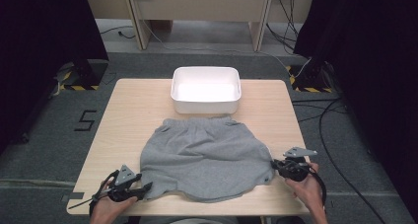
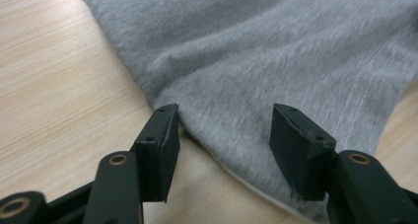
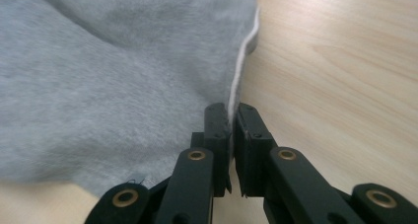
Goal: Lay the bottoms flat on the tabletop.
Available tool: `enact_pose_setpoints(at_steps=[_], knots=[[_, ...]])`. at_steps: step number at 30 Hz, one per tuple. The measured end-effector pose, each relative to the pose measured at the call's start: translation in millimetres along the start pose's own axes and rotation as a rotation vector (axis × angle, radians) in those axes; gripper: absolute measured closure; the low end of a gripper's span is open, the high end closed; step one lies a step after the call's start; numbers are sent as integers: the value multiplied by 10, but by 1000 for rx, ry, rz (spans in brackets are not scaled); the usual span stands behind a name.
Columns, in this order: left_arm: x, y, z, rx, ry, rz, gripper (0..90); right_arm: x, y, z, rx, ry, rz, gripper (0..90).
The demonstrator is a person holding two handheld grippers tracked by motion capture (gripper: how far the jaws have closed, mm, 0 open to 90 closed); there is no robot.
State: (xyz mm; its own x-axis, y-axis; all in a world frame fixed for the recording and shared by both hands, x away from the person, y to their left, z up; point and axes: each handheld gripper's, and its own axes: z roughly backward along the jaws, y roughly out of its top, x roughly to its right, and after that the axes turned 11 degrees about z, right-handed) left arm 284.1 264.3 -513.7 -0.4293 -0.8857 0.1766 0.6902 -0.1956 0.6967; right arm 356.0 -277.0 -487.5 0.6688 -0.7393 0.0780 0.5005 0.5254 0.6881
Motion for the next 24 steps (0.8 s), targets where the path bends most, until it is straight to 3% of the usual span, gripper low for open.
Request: enact_pose_setpoints(at_steps=[5,9,13,15,16,18,21,24], knots=[[-3,-61,100,-35,-10,-17,438,-65,-103,363,1,-1,31,863],[14,-120,160,-41,-18,-32,437,-220,-301,453,-102,19,62,844],[51,-145,204,-67,-34,-54,438,-212,-336,451,-138,19,15,655],[47,-147,216,-78,-52,-52,419,-199,-280,461,-115,7,8,552],[37,-128,217,-77,-75,-34,407,-190,-235,469,-88,-11,6,544],[1,-30,211,-31,-110,13,385,-181,-85,461,-50,-24,35,519],[-24,162,126,-4,-105,16,382,-162,151,359,-12,-21,55,509],[-53,303,-26,2,-91,28,353,-88,381,140,16,-17,69,488]])
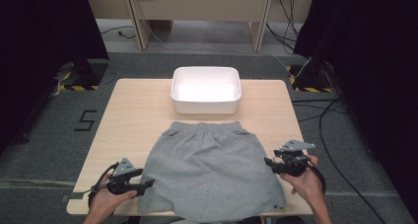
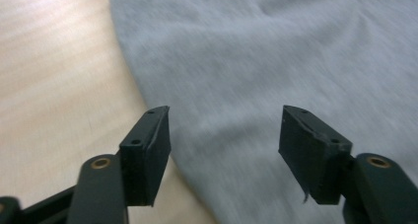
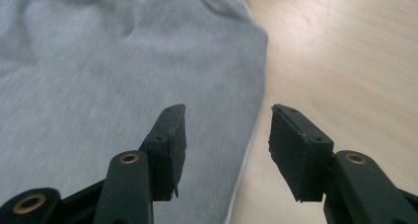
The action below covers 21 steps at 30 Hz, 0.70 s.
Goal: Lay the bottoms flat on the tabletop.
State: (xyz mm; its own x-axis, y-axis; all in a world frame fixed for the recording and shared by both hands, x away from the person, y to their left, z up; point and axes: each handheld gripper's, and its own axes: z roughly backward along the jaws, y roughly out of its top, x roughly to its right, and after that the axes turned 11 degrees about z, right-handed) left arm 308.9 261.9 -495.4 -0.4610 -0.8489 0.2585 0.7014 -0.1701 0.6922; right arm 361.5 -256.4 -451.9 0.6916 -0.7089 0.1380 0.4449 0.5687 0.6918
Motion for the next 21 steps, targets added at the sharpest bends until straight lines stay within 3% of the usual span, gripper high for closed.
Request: enact_pose_setpoints(at_steps=[3,4,7,10,12,14,17,19,21], knots=[[-47,89,-166,3,-12,38,340,111,158,-271,-9,0,-5,477],[-46,102,-225,-15,-3,29,336,144,201,-362,-19,-3,0,476],[7,89,-276,-36,40,-41,334,220,305,-600,-44,-3,6,470],[83,37,-247,-69,89,-139,333,259,356,-797,-66,11,-3,470],[108,-10,-212,-67,89,-138,329,258,349,-896,-87,14,9,470],[112,-51,-170,-68,82,-136,329,212,315,-947,-113,9,22,475],[125,-99,-92,-59,84,-125,328,143,248,-909,-99,8,13,500],[151,-139,-38,-49,44,-100,313,99,217,-856,-107,-3,34,517],[197,-190,-9,-73,20,-117,298,38,196,-804,-124,-12,51,527]])
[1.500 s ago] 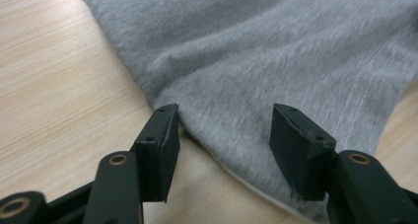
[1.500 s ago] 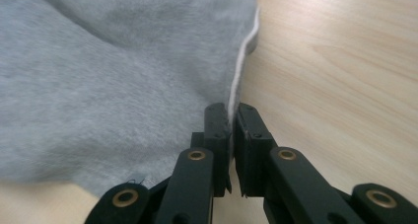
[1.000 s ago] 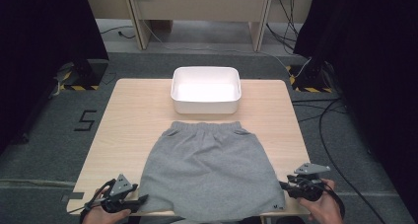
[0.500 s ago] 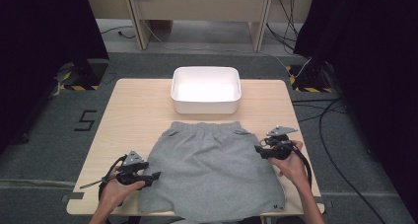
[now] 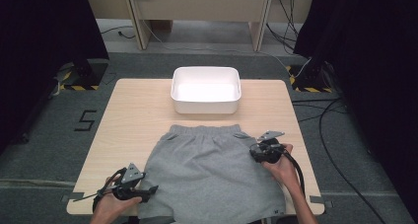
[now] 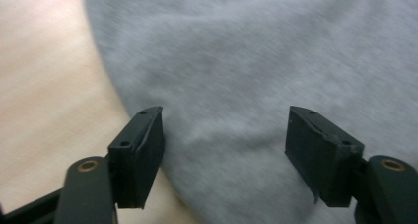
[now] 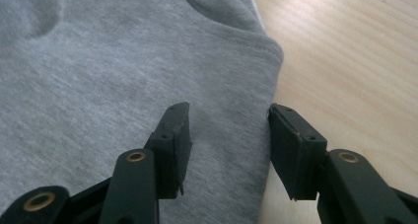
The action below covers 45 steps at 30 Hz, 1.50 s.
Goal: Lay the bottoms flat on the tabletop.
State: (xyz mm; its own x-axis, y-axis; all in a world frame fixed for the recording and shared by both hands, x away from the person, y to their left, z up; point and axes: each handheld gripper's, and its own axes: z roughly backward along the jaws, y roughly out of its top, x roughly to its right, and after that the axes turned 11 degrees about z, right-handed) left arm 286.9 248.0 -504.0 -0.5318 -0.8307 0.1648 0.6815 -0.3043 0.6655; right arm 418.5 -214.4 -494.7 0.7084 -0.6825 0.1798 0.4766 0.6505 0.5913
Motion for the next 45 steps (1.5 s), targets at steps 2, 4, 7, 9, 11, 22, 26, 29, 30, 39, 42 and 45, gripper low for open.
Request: enact_pose_setpoints(at_steps=[2,4,7,9,11,22,26,29,30,39,42,45], knots=[[51,-47,6,-30,16,-61,285,-32,-13,35,-15,-6,18,528],[66,-51,19,-43,36,-74,286,-33,-16,44,-24,-10,11,527],[-31,6,-6,-64,33,-46,286,-7,2,20,-25,-20,-9,526],[-74,35,-13,-84,29,-36,275,42,27,-12,-26,-36,-22,520],[-3,28,20,-111,22,-101,291,94,33,-34,-22,-40,-38,519],[131,37,62,26,-59,-22,278,62,257,-30,58,-21,-40,437],[158,-13,-67,-5,-31,-35,270,151,454,-165,87,-16,-58,435],[169,-48,-92,4,-12,-46,262,228,567,-328,89,9,-79,438],[172,-40,-91,-4,-11,-53,262,241,599,-389,84,20,-75,447],[133,127,-181,-1,-5,-63,280,449,659,-677,40,-94,-120,505],[186,144,-153,46,-7,-33,273,496,674,-673,24,-119,-110,478],[297,106,-92,61,-41,-41,264,473,685,-601,39,-129,-113,464]])
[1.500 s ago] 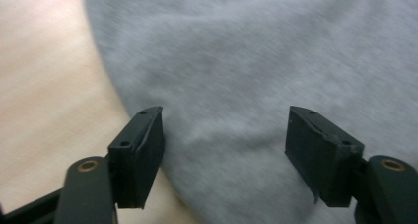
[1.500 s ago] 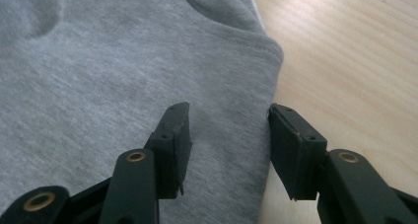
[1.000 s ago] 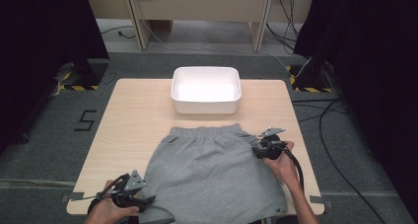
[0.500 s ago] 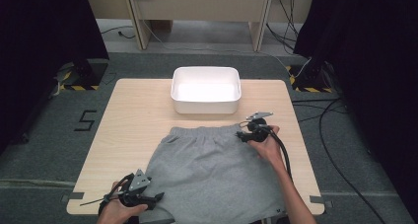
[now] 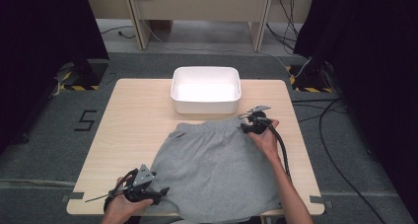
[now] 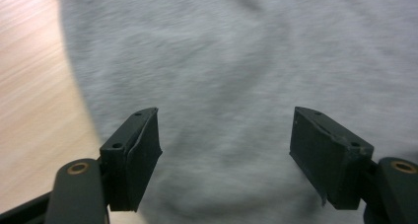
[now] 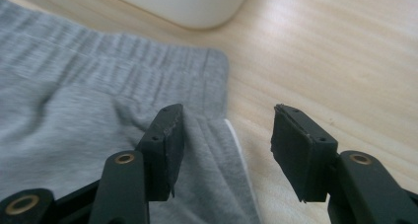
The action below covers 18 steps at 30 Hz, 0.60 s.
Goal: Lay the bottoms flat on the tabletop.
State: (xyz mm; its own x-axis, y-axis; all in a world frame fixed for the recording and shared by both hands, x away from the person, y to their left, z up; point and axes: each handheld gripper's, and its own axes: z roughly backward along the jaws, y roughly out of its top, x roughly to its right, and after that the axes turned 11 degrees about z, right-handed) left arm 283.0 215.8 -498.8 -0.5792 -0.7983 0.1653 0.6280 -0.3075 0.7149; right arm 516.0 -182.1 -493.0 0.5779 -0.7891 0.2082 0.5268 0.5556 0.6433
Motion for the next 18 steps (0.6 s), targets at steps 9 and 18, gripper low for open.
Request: enact_pose_setpoints(at_steps=[9,18], knots=[[58,-249,174,-4,19,30,254,-328,-97,374,46,79,84,442],[-45,-348,245,-88,40,-30,253,-263,-279,244,-20,81,56,446]])
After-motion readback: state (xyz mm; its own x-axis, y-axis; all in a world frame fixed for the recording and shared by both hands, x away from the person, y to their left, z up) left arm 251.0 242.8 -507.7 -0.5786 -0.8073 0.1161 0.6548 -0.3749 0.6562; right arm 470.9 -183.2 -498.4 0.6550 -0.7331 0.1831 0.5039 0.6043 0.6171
